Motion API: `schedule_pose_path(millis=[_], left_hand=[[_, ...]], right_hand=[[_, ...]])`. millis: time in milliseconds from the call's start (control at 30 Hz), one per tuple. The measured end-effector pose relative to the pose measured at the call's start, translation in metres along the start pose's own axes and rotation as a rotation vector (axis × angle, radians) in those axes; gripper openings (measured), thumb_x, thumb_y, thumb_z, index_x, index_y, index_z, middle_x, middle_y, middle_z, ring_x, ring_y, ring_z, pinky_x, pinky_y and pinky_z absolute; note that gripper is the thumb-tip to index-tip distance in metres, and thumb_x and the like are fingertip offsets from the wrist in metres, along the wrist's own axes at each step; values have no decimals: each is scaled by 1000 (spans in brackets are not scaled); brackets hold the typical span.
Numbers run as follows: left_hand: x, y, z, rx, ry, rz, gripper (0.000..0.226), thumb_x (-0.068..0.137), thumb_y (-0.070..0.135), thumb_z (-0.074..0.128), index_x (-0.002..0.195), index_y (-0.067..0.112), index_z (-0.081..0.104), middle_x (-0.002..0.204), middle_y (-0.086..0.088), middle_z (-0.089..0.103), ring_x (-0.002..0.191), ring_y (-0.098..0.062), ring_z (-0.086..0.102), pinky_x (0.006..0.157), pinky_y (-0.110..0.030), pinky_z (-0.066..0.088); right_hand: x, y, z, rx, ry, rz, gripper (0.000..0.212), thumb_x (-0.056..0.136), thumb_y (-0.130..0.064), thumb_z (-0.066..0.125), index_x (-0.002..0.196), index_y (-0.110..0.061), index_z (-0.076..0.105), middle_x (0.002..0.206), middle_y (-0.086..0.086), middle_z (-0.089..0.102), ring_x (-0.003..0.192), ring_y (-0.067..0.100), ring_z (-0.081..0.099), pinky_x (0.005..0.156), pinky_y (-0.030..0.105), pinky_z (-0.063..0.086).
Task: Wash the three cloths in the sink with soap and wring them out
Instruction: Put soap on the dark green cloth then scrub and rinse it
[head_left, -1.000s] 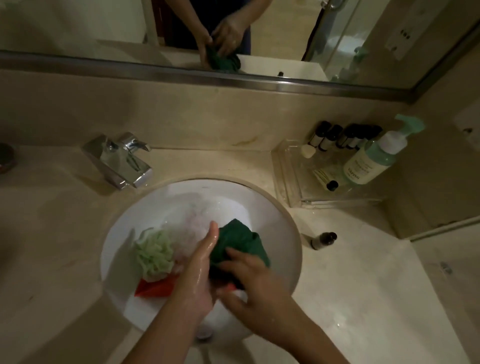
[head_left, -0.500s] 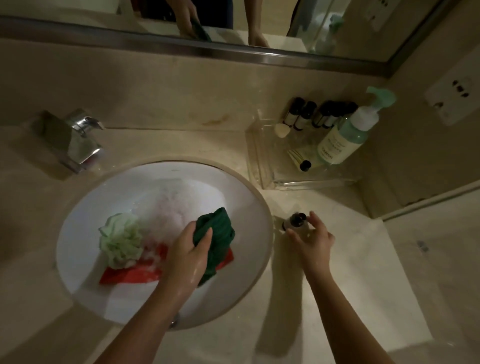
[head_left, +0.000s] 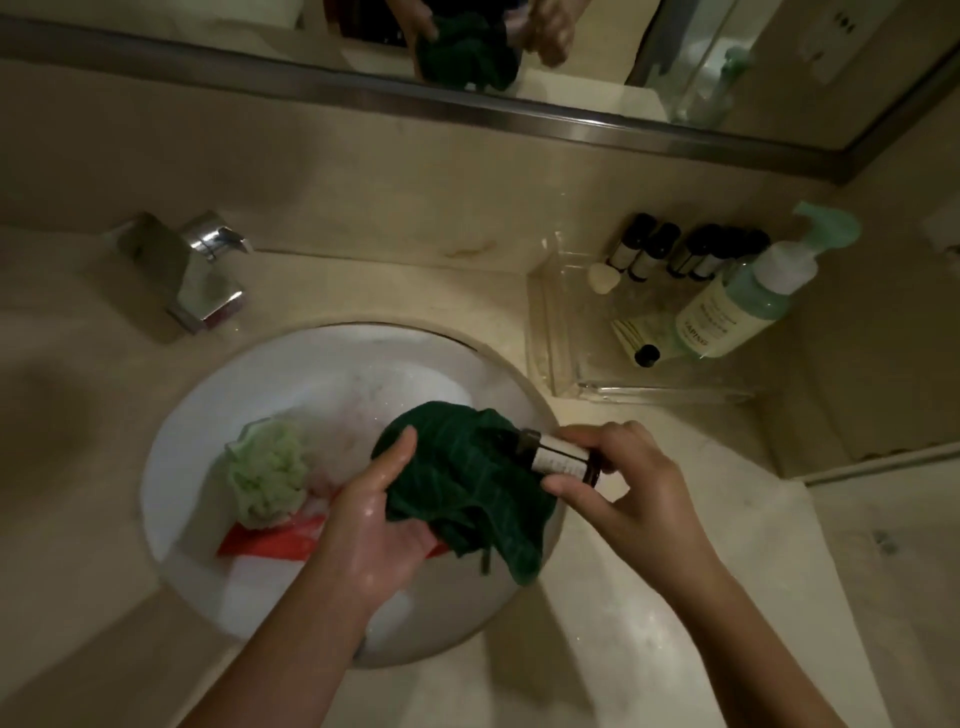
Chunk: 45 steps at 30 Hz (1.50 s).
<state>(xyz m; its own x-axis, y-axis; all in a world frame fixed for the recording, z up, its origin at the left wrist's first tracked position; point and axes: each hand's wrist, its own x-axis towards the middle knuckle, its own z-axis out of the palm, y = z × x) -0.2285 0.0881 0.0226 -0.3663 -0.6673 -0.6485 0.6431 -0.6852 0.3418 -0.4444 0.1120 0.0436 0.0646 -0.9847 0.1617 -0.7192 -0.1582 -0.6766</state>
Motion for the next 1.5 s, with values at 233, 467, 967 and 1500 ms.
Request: schedule_pose_path(millis=[233, 467, 967, 1500], left_hand=[[-27, 19, 12, 221, -61, 119, 56, 71, 5, 71, 126, 3, 59, 117, -17, 69, 107, -30, 67, 79, -40, 59], [-46, 37, 16, 185, -58, 131, 46, 74, 10, 64, 120, 7, 64, 114, -16, 70, 104, -30, 68, 88, -48, 54], [-69, 55, 14, 17, -63, 9, 42, 73, 9, 64, 114, 3, 66, 109, -16, 72, 95, -30, 71, 73, -40, 59], [-73, 59, 18, -54, -62, -7, 46, 67, 8, 65, 113, 4, 67, 109, -16, 72, 92, -30, 72, 69, -39, 59]], right_hand=[[33, -74, -11, 176, -82, 2, 30, 71, -51, 73, 94, -43, 56, 88, -22, 60, 84, -1, 57, 70, 13, 45], [48, -105, 7, 588, -143, 128, 38, 70, -28, 71, 108, -31, 65, 105, -6, 65, 101, 3, 61, 89, 25, 53], [56, -126, 13, 985, 82, 355, 30, 70, -15, 64, 100, -8, 62, 83, 2, 75, 78, 19, 71, 75, 33, 60], [59, -137, 17, 1000, 240, 381, 19, 76, -14, 62, 94, -10, 61, 78, 0, 71, 72, 15, 70, 67, 33, 60]])
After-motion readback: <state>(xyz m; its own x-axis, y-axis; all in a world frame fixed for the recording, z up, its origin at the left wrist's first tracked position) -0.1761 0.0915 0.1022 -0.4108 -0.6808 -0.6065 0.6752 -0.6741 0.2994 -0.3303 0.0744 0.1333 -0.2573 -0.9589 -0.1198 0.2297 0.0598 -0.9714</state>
